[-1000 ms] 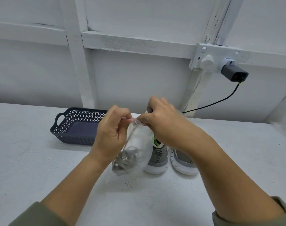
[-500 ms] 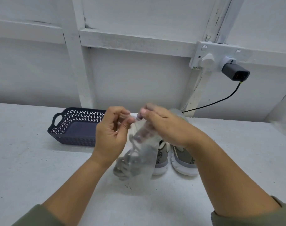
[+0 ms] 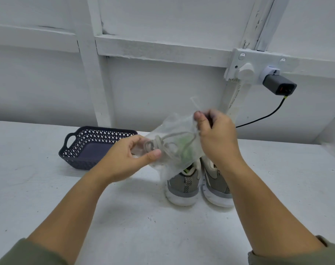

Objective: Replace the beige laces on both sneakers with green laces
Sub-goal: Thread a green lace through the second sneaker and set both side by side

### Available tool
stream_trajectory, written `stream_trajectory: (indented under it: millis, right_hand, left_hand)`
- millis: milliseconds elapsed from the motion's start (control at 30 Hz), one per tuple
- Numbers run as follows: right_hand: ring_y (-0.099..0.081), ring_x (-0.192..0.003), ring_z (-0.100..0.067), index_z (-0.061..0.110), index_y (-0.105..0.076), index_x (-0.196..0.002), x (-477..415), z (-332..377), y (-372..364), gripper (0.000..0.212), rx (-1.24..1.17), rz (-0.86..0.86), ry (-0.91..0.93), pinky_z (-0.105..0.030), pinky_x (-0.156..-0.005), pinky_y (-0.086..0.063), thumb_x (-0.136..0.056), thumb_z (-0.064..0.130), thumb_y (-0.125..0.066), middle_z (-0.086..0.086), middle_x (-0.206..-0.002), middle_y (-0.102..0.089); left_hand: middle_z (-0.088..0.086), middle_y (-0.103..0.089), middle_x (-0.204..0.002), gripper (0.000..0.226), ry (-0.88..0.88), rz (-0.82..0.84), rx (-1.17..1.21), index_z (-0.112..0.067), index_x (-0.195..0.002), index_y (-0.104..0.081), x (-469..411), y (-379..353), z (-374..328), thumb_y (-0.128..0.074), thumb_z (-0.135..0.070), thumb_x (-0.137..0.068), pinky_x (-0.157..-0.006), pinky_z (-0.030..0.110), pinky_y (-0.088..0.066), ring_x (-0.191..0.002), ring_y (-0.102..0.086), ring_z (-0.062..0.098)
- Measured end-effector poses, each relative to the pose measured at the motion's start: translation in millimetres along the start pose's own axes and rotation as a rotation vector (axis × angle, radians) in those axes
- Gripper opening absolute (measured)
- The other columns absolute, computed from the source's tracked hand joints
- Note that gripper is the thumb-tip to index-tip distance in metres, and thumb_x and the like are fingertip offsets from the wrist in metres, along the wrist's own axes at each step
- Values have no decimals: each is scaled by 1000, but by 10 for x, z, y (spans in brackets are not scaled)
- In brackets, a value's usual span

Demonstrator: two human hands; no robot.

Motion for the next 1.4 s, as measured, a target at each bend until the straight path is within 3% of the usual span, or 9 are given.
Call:
stream_trajectory:
  millis: [133,233,367,467,667,900,1067,1200,1400]
  right_hand:
    - [-42,-57,-9,10,-55,-84,43,-88,83,31,-88,-109,-38,-26,-53,-37,-100,36,-47,6,-64,-49]
    - [-45,-58,-12,10,-51,-84,229,-193,8,34,-70,-160,-89,-27,-52,-37,-102,37,-40,3,-65,-50]
    - [-48,-58,-12,18,-43,-89,311,-243,-156,22,-129,-116,-125,-24,-52,-38,-103,33,-35,2,-67,-51]
    - [-50,-65,-11,15,-50,-91,212,-179,-259,20,-22,-56,-116,-17,-54,-35,-102,31,-43,3,-74,-54]
    - [-49,-61,-5,15,-50,-98,124,146,-751,16,-34,-16,-61,-10,-48,-37,-95,27,-60,7,-72,-53]
    - [-52,-68,-18,12,-50,-90,-69,141,-1784,19,31,106,-192,-29,-54,-36,-92,27,-62,1,-77,-55]
    - [-56,-78,-23,13,-52,-88,-119,-18,-2202,19,189,152,-234,-31,-65,-40,-90,26,-67,-6,-95,-60]
    - [-50,-76,-24,12,-51,-108,-31,-149,-2258,21,373,186,-301,-33,-63,-39,-90,6,-60,-8,-110,-50]
    - [-47,-76,-24,4,-53,-114,-34,-287,-2147,24,423,261,-332,-34,-63,-37,-91,-3,-47,-15,-113,-53]
  left_hand:
    - [9,-74,-94,17,157,-229,437,-11,-99,-69,-25,158,116,-67,-24,-89,-81,41,-59,-82,-71,18]
    - [10,-72,-99,19,339,-551,755,-9,-101,-66,37,207,283,-57,-25,-96,-75,32,-59,-81,-69,18]
    - [1,-65,-92,49,414,-577,300,-12,-100,-61,111,281,247,-35,-53,-99,-57,25,-49,-82,-62,17]
    - [-7,-60,-80,28,298,-698,-67,-16,-91,-61,219,647,147,-46,-38,-99,-57,21,-38,-78,-59,14]
    - [-10,-58,-70,21,236,-812,-270,-21,-85,-64,331,1332,235,-56,-36,-96,-60,18,-32,-65,-50,5]
    - [0,-69,-85,27,340,-777,-560,-18,-90,-70,103,1991,776,-58,-42,-93,-64,30,-39,-82,-60,25]
    - [3,-69,-87,20,432,-616,-555,-18,-75,-67,-87,1963,1294,-74,-34,-83,-54,24,-36,-77,-62,20]
    - [6,-58,-94,40,469,-590,-523,-9,-102,-49,-72,1878,1427,-80,-19,-79,-61,32,-37,-80,-54,25]
    - [12,-64,-95,38,539,-559,-517,-9,-99,-52,-93,1755,1493,-80,-19,-77,-64,34,-38,-80,-55,27]
Point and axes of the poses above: each hand's wrist, its own x-axis away from the middle knuckle, its own y-axis out of the back of the hand, z = x × y, the point moved 10 cm from there along -x, towards the middle knuckle
